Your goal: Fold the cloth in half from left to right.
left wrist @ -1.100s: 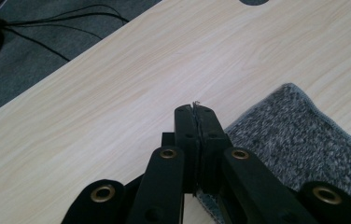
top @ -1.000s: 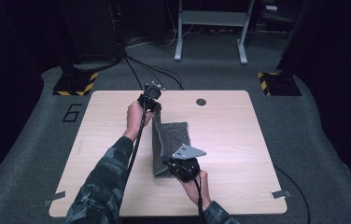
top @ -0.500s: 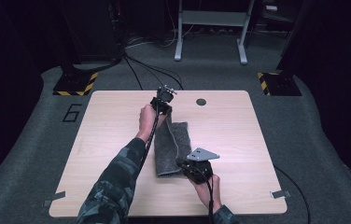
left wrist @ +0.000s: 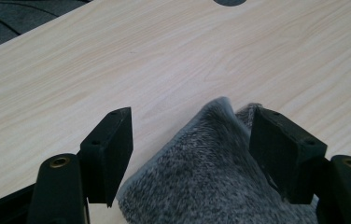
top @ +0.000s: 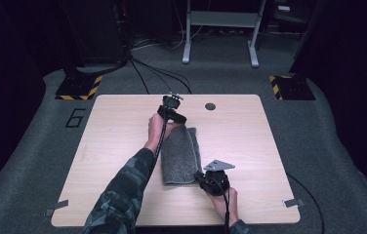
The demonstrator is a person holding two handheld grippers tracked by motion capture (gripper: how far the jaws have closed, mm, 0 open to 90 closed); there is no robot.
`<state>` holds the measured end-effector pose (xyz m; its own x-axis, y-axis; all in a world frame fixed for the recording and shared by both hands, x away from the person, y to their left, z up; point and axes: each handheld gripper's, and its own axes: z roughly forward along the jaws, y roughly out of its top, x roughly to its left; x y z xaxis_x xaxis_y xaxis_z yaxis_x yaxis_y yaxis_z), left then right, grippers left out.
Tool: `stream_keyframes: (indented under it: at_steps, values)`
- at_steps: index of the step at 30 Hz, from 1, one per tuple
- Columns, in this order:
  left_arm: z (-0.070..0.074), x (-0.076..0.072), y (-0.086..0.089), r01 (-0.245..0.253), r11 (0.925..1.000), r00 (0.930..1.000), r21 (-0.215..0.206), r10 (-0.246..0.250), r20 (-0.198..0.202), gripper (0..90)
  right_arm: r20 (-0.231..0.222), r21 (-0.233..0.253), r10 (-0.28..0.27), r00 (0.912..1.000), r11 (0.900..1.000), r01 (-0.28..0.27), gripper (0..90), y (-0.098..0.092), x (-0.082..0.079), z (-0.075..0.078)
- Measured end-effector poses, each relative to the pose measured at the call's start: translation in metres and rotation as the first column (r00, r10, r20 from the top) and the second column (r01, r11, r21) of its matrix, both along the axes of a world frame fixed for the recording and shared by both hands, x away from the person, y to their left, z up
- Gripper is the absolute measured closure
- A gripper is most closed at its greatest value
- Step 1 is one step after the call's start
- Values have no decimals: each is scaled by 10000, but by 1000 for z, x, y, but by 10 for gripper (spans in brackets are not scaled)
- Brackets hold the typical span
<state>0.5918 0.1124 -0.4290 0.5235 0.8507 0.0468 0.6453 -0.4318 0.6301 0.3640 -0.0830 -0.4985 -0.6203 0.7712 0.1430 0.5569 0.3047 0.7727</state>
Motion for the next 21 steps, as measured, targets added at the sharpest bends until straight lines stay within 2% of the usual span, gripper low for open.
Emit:
stream_keyframes:
  at_steps: [6,9,10,13,15,18,20,21]
  values:
    - [0,-3,9,89,9997,9999,-208,-91,-101,285,-135,7,-23,9999,10000,23,854,-7,0,-4]
    - [0,-7,11,194,9992,9997,-357,-199,-126,281,-161,61,-123,9998,9999,124,823,-9,-3,-5]
    - [-2,-10,9,220,9986,9997,-484,-227,-134,283,-196,115,-170,9997,9998,173,817,-11,-3,-5]
    - [-8,-14,1,453,9987,9982,-242,-462,-380,288,-224,282,-261,9994,9992,267,783,-14,1,-5]
    - [-14,-15,-7,404,9987,9980,-321,-419,-477,294,-297,249,-273,9992,9993,280,768,-12,1,-5]
    - [-23,-15,-16,521,9981,9966,-317,-540,-628,310,-199,-32,-165,9997,9999,164,753,-6,0,-5]
    - [-28,-19,-17,523,9980,9963,-357,-545,-659,306,-114,-405,-39,9999,9992,34,752,-3,0,-8]
    - [-28,-19,-17,523,9980,9963,-357,-545,-659,300,-114,-405,-39,9999,9992,34,752,-3,0,-8]
